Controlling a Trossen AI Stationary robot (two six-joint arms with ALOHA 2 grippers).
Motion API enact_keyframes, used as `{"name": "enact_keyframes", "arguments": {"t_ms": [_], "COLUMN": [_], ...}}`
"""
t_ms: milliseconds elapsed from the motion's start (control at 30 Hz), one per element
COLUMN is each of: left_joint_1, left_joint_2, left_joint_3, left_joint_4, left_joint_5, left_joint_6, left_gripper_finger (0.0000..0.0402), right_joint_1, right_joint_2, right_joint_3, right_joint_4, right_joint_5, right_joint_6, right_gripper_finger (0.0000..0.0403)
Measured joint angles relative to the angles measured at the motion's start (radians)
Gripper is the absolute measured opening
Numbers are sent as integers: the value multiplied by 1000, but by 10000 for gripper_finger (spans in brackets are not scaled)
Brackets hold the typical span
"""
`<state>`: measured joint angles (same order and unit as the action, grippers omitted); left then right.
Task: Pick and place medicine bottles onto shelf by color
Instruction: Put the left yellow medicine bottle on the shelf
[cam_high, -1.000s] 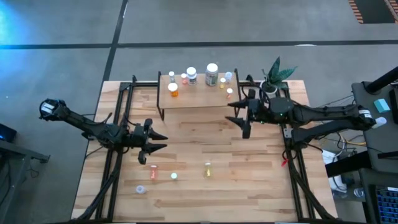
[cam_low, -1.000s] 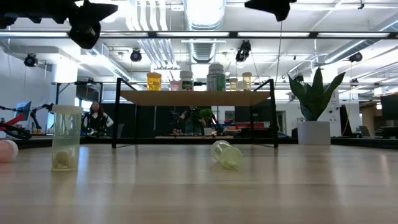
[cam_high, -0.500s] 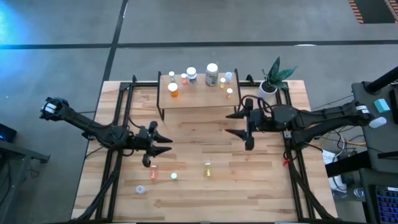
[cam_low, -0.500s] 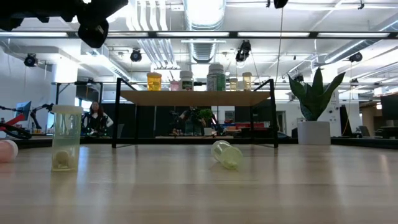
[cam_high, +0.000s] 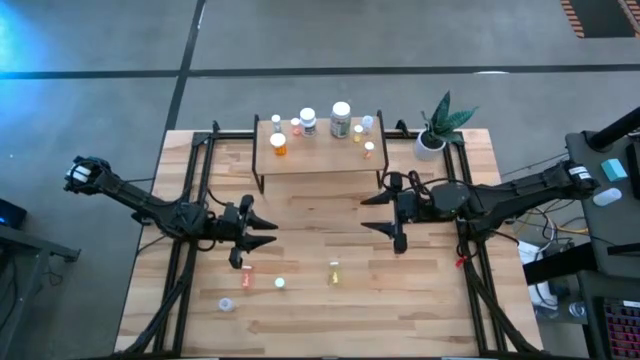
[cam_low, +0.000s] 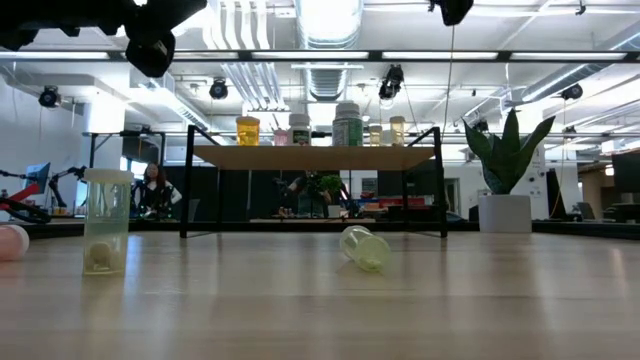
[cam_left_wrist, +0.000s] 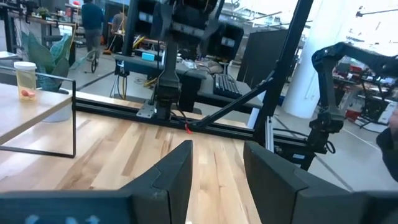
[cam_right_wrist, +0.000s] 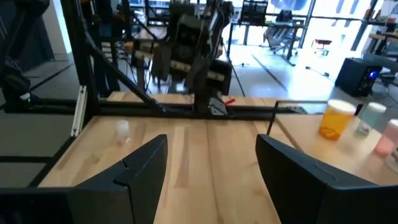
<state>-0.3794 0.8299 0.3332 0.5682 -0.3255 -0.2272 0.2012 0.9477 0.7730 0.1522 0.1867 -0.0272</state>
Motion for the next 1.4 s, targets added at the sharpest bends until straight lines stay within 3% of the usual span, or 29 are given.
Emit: {"name": "enact_keyframes", "arguments": {"t_ms": [600,733,933,1067,1400], "left_joint_1": [1,3,3,3,3], "left_joint_2": [-8,-46,-55,-34,52], "left_joint_3": [1,61,179,254,286], "left_joint_4": [-2,-93,-436,-559,-650], "left_joint_5": [-6,-9,3,3,37], "left_joint_6": [24,21,-9,-28,-55], "left_gripper_finger": [127,127,127,127,127], "right_joint_1": [0,0,4,4,4], "right_joint_2": [56,63,63,66,103], "right_joint_3": [-24,-24,-30,-31,-31], "right_joint_4": [73,73,69,71,77], "right_joint_5": [-3,-3,-11,-10,-10], "right_joint_6": [-41,-30,-11,-13,-19], "right_gripper_finger": [235,235,235,235,235]}}
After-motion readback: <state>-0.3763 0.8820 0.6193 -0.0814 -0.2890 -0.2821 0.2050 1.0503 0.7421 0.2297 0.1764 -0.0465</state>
